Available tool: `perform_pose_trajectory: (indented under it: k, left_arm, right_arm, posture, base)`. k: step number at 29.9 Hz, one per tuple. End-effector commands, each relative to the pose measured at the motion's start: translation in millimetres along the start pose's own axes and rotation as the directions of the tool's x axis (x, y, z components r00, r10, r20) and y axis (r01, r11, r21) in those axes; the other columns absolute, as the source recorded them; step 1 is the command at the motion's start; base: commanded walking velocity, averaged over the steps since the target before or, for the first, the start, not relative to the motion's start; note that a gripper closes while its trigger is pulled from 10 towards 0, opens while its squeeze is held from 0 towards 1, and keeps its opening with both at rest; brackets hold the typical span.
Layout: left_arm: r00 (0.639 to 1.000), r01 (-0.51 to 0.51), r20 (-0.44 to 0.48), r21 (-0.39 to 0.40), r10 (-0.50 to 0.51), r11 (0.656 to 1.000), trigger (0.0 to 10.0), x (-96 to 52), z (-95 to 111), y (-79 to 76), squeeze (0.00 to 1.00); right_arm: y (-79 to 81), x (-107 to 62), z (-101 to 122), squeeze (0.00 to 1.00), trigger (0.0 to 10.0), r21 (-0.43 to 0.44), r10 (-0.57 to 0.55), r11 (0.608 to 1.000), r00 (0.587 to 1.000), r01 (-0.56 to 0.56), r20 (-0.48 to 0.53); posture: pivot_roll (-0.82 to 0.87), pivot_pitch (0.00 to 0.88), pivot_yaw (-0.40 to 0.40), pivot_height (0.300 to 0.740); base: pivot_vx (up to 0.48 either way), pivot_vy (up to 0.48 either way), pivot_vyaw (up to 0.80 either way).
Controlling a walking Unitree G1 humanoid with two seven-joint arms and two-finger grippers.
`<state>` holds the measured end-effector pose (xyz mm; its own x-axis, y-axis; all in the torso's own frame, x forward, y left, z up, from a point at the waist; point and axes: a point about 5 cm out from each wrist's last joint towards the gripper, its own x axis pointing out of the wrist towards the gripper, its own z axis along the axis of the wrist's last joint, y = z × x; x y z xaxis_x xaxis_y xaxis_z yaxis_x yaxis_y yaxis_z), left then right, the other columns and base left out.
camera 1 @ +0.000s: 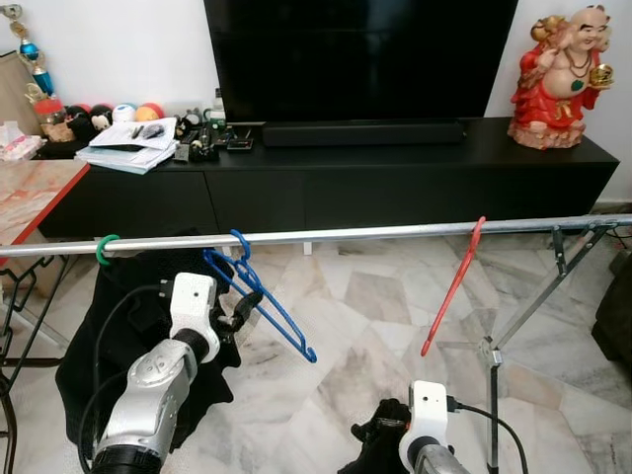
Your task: Hang hanger
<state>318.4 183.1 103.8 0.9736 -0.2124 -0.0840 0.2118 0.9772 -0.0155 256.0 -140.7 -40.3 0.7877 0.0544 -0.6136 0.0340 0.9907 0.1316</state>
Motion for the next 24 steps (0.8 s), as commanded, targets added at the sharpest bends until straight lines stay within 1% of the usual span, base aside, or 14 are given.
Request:
perform_pose_trajectory:
  k: [1, 2, 3, 6, 10, 13, 20, 24]
  left_arm:
    - [0.998, -0.063, 0.007, 0.035, 0.062, 0.997, 10.0, -9.7, -6, 8.8, 0.00]
    - [0.997, -0.081, 0.004, 0.036, 0.081, 0.996, 10.0, -17.8, -11, 10.6, 0.00]
    - [0.997, -0.081, 0.004, 0.036, 0.081, 0.996, 10.0, -17.8, -11, 10.6, 0.00]
    - [0.995, -0.103, -0.017, 0.022, 0.103, 0.994, 10.0, -37.7, -22, 11.3, 0.00]
    - [0.994, -0.104, -0.018, 0.003, 0.104, 0.995, 10.0, -42.7, -25, 9.0, 0.00]
    - [0.994, -0.107, -0.020, 0.006, 0.107, 0.994, 10.0, -44.0, -27, 6.7, 0.00]
    - [0.995, -0.098, -0.012, 0.007, 0.098, 0.995, 10.0, -37.7, -23, 3.4, 0.00]
    - [0.996, -0.084, -0.008, 0.006, 0.084, 0.996, 10.0, -36.3, -21, 0.5, 0.00]
  right_arm:
    - [0.5, -0.4, 0, 0.00, 10.0, -0.010, 0.000, 1.000, 1.000, 0.000, 0.014]
    - [-0.5, -0.5, 0, 0.00, 10.0, -0.018, 0.000, 1.000, 1.000, 0.001, 0.011]
    - [-0.5, -0.5, 0, 0.00, 10.0, -0.018, 0.000, 1.000, 1.000, 0.001, 0.011]
    - [-5.1, -1.2, -2, 0.00, 10.0, -0.033, -0.008, 0.999, 1.000, 0.008, -0.002]
    - [-7.2, -1.3, -2, 0.00, 10.0, -0.039, -0.005, 0.999, 1.000, 0.005, -0.003]
    - [-7.7, -1.4, -2, 0.00, 10.0, -0.041, -0.005, 0.999, 1.000, 0.005, -0.003]
    - [-4.3, -0.4, 1, 0.00, 10.0, -0.042, 0.001, 0.999, 1.000, -0.001, 0.004]
    - [-4.6, -0.3, 1, 0.00, 10.0, -0.040, -0.007, 0.999, 1.000, 0.007, 0.007]
  posture:
    - [0.16, 0.025, 0.058, 0.740]
    - [0.17, 0.024, 0.055, 0.740]
    - [0.17, 0.024, 0.055, 0.740]
    - [0.19, 0.020, 0.037, 0.740]
    - [0.19, 0.018, 0.025, 0.740]
    - [0.19, 0.016, 0.021, 0.740]
    - [0.18, 0.011, 0.020, 0.740]
    - [0.18, 0.007, 0.022, 0.740]
  base:
    - [0.000, 0.000, 0.00]
    - [0.000, 0.000, 0.00]
    - [0.000, 0.000, 0.00]
    - [0.000, 0.000, 0.00]
    - [0.000, 0.067, 0.00]
    - [0.000, 0.409, 0.00]
    - [0.000, 0.459, 0.00]
    - [0.000, 0.000, 0.00]
